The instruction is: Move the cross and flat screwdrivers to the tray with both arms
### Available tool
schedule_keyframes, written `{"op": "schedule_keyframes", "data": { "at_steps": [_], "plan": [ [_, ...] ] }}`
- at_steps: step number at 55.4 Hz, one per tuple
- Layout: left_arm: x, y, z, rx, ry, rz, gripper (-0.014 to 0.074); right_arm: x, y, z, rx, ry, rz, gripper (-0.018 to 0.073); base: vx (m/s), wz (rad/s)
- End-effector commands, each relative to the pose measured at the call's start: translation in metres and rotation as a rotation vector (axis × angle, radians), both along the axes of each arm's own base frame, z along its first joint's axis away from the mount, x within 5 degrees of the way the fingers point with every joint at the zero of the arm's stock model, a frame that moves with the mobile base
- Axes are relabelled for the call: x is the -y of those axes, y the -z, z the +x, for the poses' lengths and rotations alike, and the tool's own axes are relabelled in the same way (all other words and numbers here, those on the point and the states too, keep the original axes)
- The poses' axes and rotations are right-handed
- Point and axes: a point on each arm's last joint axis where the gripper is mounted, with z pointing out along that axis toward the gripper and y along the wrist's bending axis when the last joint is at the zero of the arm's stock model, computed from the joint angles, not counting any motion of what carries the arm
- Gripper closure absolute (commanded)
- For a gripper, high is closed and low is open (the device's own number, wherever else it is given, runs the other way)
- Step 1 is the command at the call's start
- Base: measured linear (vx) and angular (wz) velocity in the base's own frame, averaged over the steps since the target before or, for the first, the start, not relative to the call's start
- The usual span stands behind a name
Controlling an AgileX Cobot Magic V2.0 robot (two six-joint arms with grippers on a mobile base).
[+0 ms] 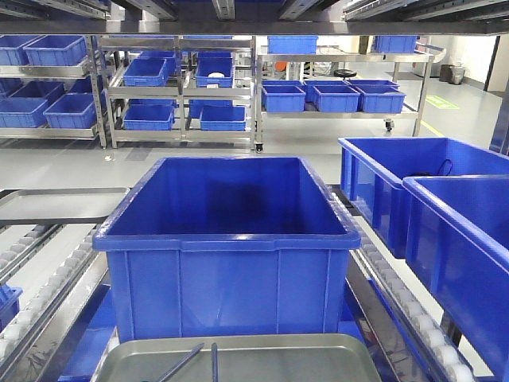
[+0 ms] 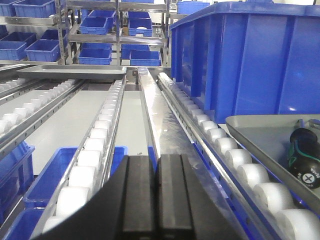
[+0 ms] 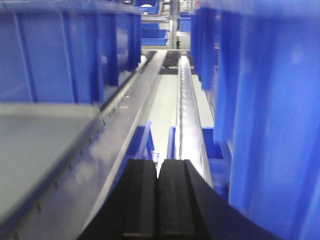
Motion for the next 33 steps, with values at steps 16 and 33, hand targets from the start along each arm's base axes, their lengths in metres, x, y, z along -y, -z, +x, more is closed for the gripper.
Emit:
{"op": "schedule_keyframes", "data": {
  "at_steps": [16, 33],
  "plan": [
    [-0.001, -0.016, -0.001, 0.107, -0.007, -0.012, 0.0602, 0.002, 0.013, -0.006, 0.151, 0.008, -0.062, 0.057, 0.0, 0.0],
    [-0.001, -0.016, -0.001, 0.107, -0.007, -0.012, 0.0602, 0.002, 0.013, -0.006, 0.151, 0.008, -0.062, 0.057, 0.0, 0.0]
  ]
}}
